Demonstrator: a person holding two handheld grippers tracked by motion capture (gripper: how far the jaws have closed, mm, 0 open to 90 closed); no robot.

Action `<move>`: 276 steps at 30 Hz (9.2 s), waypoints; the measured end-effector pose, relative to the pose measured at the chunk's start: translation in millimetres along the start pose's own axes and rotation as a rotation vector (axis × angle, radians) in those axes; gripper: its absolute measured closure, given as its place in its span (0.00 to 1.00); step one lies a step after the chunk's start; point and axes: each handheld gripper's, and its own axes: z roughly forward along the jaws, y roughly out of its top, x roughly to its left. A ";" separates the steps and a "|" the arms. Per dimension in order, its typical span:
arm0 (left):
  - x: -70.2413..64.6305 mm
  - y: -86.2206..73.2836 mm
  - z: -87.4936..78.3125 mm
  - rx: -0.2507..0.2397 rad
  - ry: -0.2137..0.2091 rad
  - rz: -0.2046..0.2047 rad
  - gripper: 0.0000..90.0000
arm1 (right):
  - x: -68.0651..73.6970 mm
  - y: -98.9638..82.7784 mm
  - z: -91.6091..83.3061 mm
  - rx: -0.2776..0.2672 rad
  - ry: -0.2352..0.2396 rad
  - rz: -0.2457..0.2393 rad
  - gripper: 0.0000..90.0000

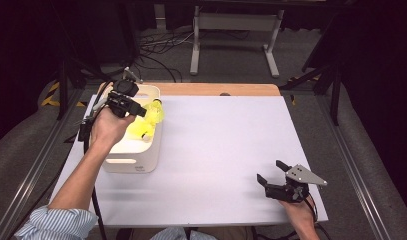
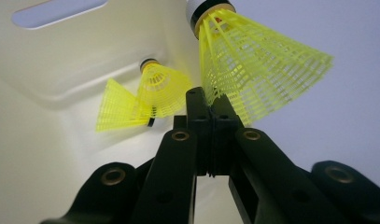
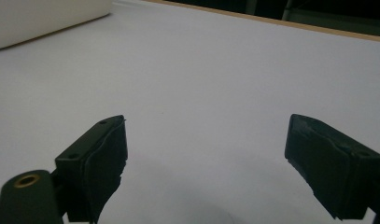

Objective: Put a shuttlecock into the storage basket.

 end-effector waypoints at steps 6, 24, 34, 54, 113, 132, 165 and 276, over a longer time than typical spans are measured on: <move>11.5 -6.5 -2.1 -0.008 0.016 -0.025 1.00 | 0.0 0.0 -0.1 -0.001 -0.001 0.001 0.15; 38.9 -27.1 1.4 0.003 0.080 -0.065 1.00 | -0.5 -0.1 0.2 0.000 -0.005 0.002 0.15; 48.1 -35.5 13.2 0.032 0.122 -0.069 1.00 | 0.1 -0.1 0.2 0.004 -0.001 0.003 0.15; 56.9 -43.7 41.0 0.107 0.148 -0.080 0.99 | 0.7 0.1 0.9 0.005 0.005 -0.004 0.15; 42.9 -36.3 16.6 0.025 0.006 -0.063 0.44 | 1.1 0.5 1.7 0.006 0.012 -0.009 0.15; 50.0 -43.4 2.8 -0.004 0.032 -0.069 0.41 | 0.9 0.2 2.0 0.008 0.014 -0.008 0.15; 66.1 -52.3 -17.4 -0.037 0.082 -0.087 0.40 | 0.6 0.2 1.7 0.008 0.010 -0.007 0.15; 125.3 -124.7 -36.1 -0.089 0.137 -0.279 0.41 | 0.5 0.4 2.0 0.009 0.009 -0.008 0.15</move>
